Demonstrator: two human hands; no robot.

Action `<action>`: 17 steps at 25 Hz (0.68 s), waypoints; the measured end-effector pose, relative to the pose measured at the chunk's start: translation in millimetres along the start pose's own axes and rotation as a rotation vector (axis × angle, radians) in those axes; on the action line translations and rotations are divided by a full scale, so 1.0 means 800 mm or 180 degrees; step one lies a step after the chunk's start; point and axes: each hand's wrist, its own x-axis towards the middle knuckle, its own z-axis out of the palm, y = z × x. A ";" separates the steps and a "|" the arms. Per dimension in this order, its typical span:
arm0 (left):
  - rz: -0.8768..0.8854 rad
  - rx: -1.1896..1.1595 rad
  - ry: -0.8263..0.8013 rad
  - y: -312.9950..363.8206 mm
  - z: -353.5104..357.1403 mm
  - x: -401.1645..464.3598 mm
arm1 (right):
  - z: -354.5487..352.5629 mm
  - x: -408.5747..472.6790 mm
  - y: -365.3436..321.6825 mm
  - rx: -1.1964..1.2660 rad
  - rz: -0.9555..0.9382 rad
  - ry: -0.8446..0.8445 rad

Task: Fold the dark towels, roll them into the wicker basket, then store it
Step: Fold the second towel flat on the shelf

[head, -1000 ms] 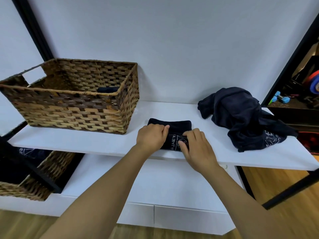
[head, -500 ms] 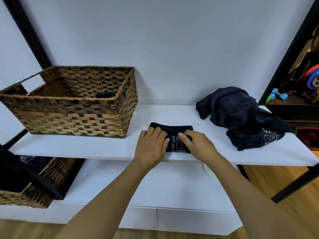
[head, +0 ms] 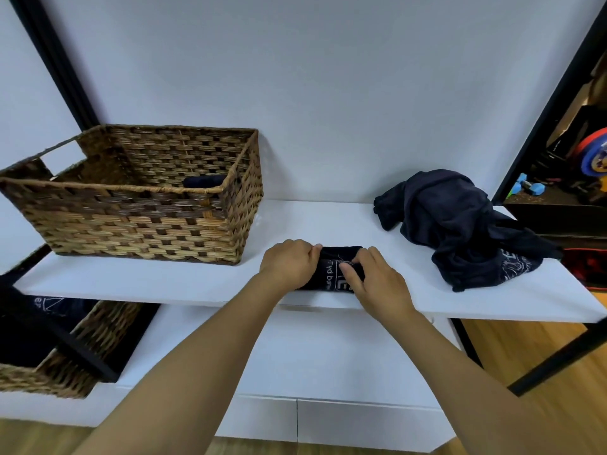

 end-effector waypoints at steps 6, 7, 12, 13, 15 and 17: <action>0.0538 0.0749 0.1144 0.002 0.029 -0.026 | -0.006 0.043 -0.007 0.0133 0.0586 -0.0325; 0.0599 0.0825 0.1307 0.003 0.036 -0.031 | -0.008 0.052 -0.005 0.0311 0.0771 -0.0439; 0.0582 0.0778 0.1228 -0.004 0.028 -0.023 | -0.007 0.056 -0.010 0.0480 0.0821 -0.0547; 0.0473 0.0765 0.1019 0.000 0.016 -0.015 | -0.004 0.047 -0.008 0.0457 0.0646 -0.0383; 0.0307 0.0636 0.0596 0.001 0.002 0.004 | 0.002 0.031 -0.006 0.0514 0.0281 -0.0094; 0.0107 0.0415 0.0199 -0.004 -0.009 0.029 | 0.007 0.031 -0.006 0.0426 0.0097 -0.0009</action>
